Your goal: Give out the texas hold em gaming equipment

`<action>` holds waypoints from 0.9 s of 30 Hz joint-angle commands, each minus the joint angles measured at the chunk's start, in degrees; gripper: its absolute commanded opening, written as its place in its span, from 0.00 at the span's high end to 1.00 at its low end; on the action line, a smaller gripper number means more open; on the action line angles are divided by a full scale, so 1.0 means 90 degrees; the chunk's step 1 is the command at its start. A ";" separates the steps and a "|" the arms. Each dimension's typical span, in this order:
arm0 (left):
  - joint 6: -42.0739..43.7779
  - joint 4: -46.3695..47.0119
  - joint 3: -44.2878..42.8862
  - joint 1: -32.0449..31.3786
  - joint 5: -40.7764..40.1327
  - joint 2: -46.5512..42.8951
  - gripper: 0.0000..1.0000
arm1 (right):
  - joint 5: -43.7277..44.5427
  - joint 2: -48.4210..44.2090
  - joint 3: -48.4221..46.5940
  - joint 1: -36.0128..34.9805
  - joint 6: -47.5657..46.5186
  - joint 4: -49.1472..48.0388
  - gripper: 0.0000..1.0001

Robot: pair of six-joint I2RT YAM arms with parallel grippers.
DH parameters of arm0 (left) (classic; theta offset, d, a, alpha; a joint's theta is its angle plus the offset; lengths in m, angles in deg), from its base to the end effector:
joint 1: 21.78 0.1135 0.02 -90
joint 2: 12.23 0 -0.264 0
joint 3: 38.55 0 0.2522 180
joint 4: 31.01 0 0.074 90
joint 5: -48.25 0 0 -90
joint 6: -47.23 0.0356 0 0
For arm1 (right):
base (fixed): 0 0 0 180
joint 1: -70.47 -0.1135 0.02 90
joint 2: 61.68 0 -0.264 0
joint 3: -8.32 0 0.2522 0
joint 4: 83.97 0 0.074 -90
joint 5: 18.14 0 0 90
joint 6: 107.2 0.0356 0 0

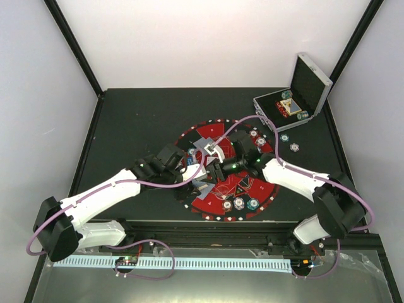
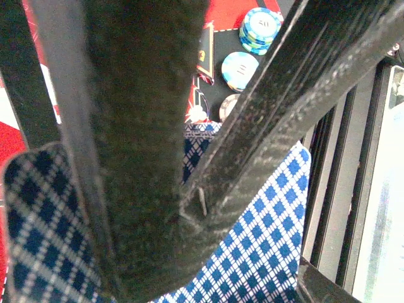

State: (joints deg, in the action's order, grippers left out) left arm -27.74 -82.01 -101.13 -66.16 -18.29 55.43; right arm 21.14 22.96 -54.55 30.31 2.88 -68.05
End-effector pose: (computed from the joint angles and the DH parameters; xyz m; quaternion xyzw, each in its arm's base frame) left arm 0.1547 -0.1713 0.2468 0.5156 0.7841 -0.2605 0.2270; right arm 0.2160 0.2184 0.2238 -0.3273 0.7658 0.5324 0.1516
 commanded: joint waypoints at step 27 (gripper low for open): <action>0.0021 0.0095 -0.0183 -0.0041 -0.0066 -0.0025 0.60 | 0.1717 -0.0811 -0.0216 0.0013 -0.1141 0.1472 0.65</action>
State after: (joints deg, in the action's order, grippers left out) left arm -28.00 -81.83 -101.13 -66.13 -20.13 56.04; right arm 34.87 17.01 -57.28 29.67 -6.98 -54.85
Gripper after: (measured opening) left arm 0.425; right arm 0.383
